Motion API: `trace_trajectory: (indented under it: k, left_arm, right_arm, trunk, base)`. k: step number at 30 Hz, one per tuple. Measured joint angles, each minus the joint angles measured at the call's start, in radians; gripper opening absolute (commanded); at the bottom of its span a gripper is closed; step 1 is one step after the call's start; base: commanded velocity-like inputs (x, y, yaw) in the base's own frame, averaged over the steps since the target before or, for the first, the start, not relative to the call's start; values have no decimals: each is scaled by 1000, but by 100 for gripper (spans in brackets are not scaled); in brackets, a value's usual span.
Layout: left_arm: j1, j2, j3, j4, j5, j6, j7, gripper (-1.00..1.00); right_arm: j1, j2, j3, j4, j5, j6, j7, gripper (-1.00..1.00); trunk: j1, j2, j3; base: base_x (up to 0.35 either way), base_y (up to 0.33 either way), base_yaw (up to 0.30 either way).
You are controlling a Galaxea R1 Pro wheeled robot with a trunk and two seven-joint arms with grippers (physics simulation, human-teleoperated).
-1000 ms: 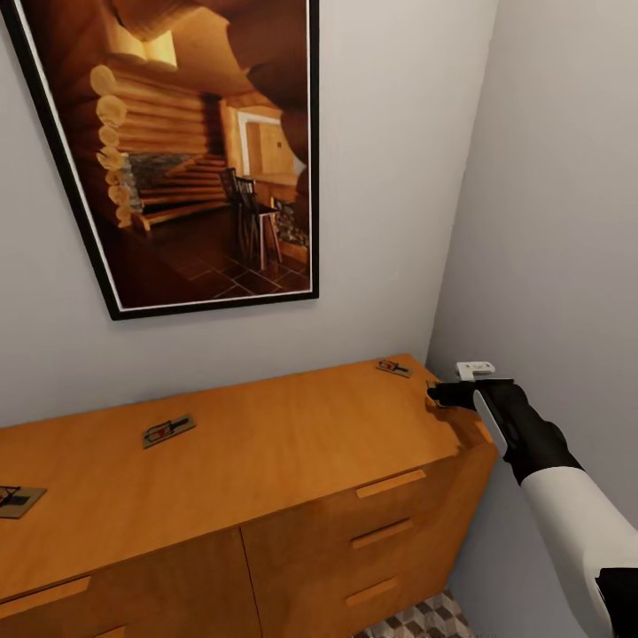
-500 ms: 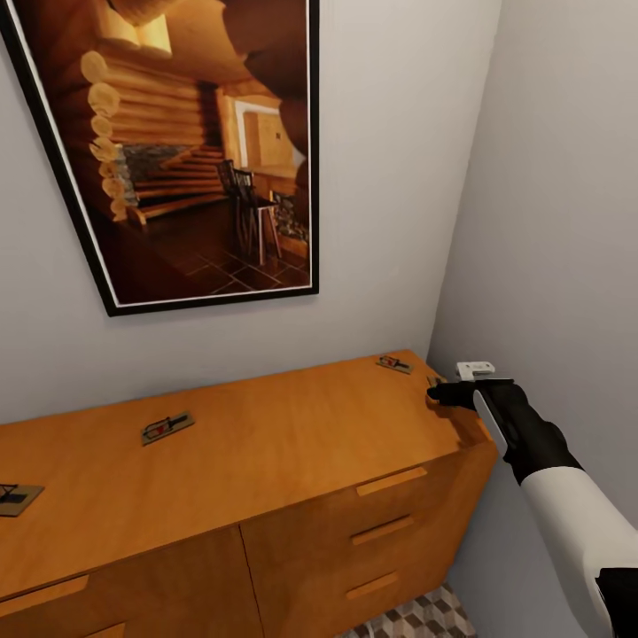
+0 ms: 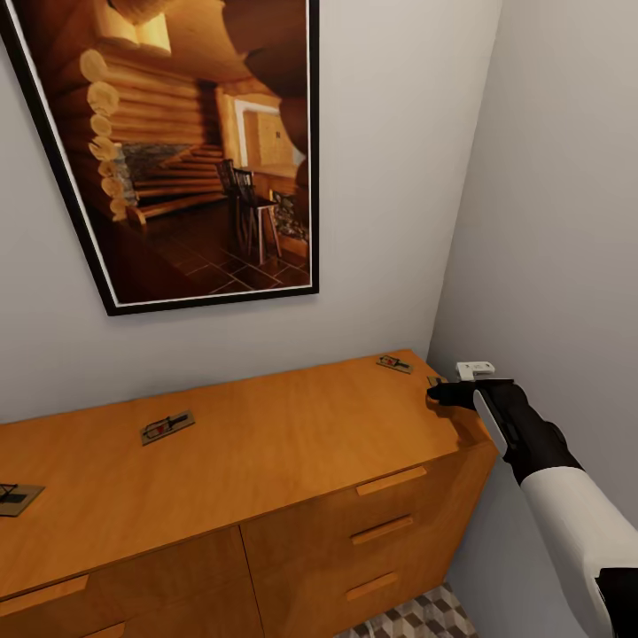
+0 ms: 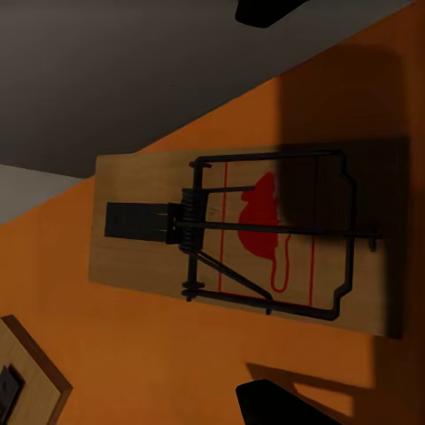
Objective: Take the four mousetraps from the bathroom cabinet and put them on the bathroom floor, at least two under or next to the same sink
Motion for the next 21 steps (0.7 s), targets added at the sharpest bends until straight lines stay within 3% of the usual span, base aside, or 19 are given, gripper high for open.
trace_trajectory:
  k: [21]
  left_arm:
    - [0, 0, 0, -1, 0, 0, 0, 100]
  right_arm:
    - [-1, 0, 0, -4, -3, 0, 0, 100]
  trunk:
    - [0, 0, -13]
  base:
    - [0, 0, 0]
